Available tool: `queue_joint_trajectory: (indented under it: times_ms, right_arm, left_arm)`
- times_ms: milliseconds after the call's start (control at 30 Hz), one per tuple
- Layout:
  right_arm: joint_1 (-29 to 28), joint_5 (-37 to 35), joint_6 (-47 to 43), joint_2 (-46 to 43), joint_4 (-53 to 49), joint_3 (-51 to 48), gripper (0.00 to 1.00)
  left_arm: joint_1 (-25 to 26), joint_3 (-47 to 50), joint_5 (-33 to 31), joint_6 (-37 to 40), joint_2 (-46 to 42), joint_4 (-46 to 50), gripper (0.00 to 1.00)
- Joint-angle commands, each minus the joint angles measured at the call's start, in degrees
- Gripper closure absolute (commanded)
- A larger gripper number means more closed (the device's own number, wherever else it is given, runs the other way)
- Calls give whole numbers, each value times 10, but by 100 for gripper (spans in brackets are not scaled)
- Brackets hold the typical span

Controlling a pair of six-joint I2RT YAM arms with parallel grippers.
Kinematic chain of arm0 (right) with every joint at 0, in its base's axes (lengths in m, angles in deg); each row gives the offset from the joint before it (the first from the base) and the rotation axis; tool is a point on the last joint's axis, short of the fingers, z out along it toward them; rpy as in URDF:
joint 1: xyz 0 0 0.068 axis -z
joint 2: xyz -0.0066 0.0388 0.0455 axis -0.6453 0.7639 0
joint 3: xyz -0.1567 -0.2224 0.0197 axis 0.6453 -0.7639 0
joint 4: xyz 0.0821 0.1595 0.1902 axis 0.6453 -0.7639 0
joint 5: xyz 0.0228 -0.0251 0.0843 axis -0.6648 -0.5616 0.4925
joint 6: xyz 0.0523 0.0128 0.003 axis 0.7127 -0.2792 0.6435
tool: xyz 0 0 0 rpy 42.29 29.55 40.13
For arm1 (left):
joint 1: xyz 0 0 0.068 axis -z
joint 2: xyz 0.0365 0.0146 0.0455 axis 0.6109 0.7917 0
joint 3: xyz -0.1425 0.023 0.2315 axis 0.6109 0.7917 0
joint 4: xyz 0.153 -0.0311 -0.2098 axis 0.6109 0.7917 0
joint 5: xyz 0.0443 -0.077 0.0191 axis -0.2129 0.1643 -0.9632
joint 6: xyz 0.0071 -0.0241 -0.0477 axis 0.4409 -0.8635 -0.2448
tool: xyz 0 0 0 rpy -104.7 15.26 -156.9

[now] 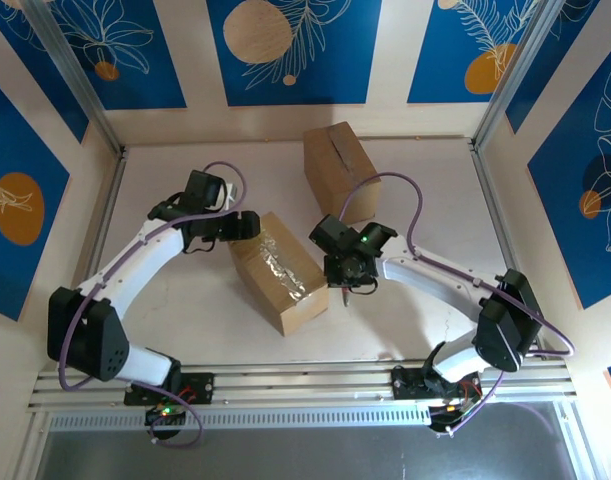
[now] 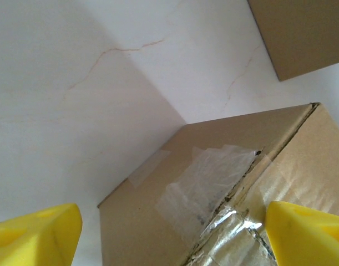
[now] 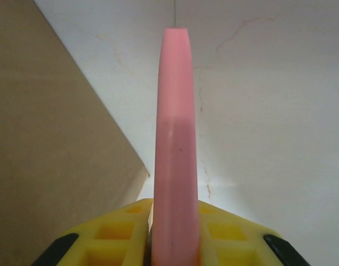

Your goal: Unpack the express box

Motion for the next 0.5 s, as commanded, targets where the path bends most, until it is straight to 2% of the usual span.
queue_joint_trajectory:
  times_ms: [0,233,467]
  right_arm:
    - [15,23,-6,21,25,39,100]
    - [54,50,-50,66,39,109,100]
    - [68,54,-60,71,29,123,100]
  left_arm:
    - [2,35,35,-11,-11,-7,14]
    - [6,71,46,-22,-23,-29,14]
    - [7,69,13,-16,-15,-27,14]
